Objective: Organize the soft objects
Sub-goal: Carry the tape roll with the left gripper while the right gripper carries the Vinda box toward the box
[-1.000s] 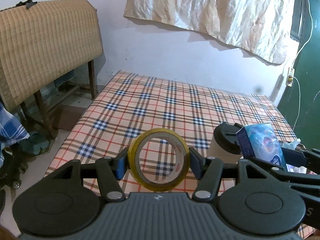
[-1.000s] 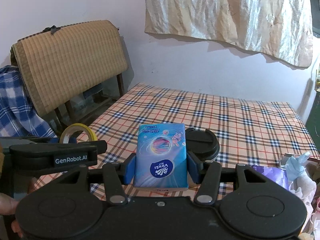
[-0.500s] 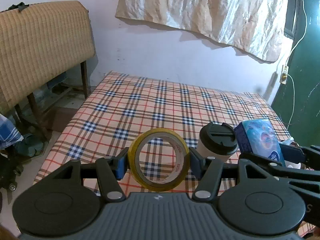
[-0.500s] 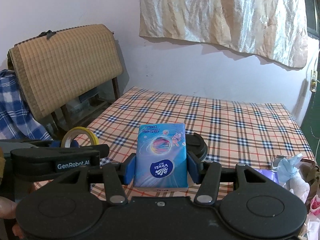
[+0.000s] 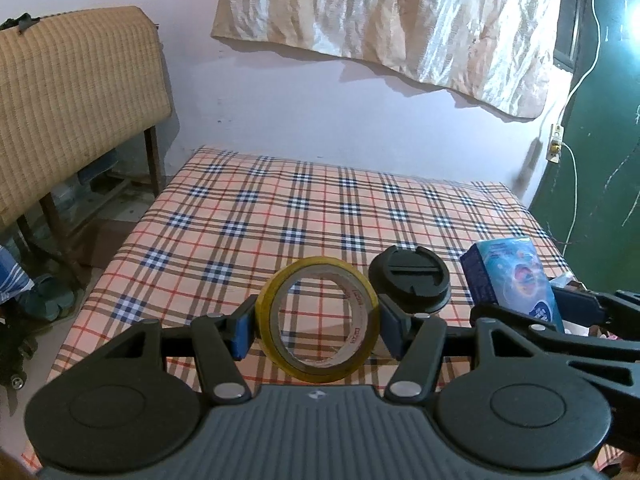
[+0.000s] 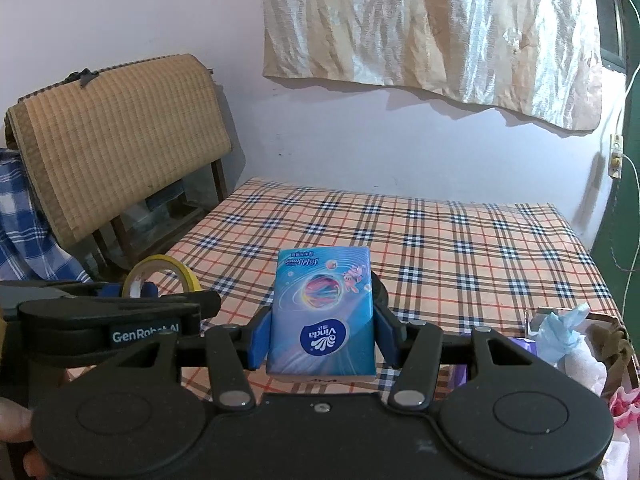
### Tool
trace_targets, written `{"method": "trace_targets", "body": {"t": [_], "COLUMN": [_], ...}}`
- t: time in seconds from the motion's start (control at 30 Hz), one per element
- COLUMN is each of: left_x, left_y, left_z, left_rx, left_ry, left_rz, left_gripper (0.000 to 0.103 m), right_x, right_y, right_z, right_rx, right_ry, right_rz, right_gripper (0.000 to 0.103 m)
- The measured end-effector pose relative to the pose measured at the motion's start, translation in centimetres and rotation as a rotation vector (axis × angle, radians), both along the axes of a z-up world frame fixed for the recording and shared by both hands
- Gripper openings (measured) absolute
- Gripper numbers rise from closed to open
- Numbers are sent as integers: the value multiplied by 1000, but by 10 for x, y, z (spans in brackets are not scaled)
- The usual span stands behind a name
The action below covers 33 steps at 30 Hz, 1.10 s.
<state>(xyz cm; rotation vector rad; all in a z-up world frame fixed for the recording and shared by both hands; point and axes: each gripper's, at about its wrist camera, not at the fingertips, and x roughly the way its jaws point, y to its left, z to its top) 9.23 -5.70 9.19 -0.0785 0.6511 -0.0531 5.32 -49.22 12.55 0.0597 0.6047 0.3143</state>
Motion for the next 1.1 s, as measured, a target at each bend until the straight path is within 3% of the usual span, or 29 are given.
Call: {"method": "trace_targets", "body": {"t": [1.1], "left_x": [0], "left_y": [-57], "left_z": [-4], "left_rx": [-2], "left_ry": [7], "left_rz": [-104], "left_gripper": [62], "right_x": [-6], "right_y": [-63], "right_z": [0], "right_rx": [17], "right_ry": [-6], "right_rz": [-114], "right_gripper": [64]}}
